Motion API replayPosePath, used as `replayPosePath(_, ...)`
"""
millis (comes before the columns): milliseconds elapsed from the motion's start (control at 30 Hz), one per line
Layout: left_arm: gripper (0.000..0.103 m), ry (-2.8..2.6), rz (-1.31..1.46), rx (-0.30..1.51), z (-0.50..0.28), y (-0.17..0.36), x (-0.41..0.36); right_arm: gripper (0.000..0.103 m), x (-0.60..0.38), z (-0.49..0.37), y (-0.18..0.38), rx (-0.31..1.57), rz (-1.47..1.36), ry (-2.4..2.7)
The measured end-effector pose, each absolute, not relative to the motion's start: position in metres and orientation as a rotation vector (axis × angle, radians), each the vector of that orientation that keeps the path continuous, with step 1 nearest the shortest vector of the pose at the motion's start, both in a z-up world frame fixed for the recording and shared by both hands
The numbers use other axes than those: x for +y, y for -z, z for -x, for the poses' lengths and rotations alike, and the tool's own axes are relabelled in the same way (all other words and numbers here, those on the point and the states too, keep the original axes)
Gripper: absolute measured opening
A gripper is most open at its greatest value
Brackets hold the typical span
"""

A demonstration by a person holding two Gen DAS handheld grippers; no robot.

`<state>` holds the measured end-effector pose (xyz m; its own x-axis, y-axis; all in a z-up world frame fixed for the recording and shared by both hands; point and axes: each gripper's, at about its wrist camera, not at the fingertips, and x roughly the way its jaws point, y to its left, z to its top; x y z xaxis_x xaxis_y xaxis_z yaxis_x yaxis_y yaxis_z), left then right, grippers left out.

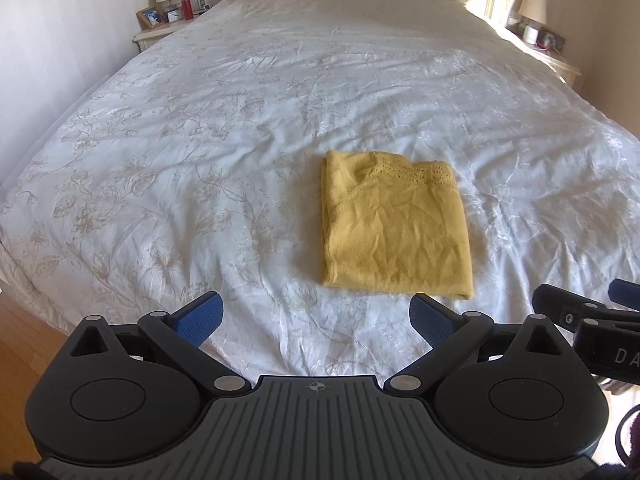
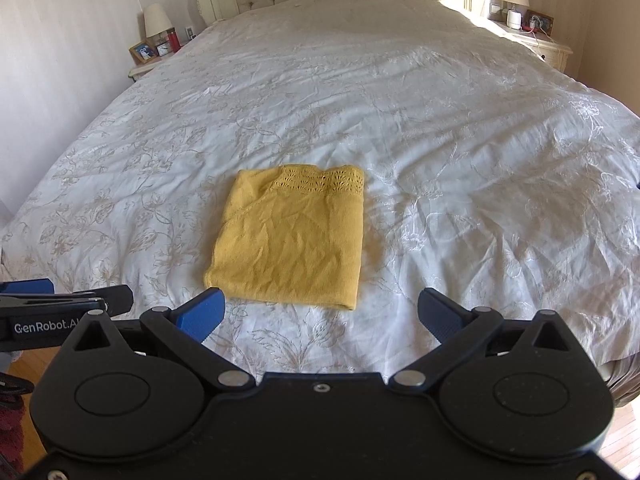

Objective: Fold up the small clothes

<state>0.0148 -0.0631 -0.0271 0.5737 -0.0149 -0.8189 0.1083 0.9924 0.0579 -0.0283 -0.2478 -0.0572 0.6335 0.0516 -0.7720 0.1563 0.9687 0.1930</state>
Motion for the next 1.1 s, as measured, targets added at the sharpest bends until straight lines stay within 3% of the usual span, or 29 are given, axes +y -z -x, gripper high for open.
replayPosePath(1100,0.102,0.080,-0.069,1.004,-0.0169,0.0321,-0.0587,0.102,-0.2420,0.0272,0.0511,0.892,-0.274,0.064)
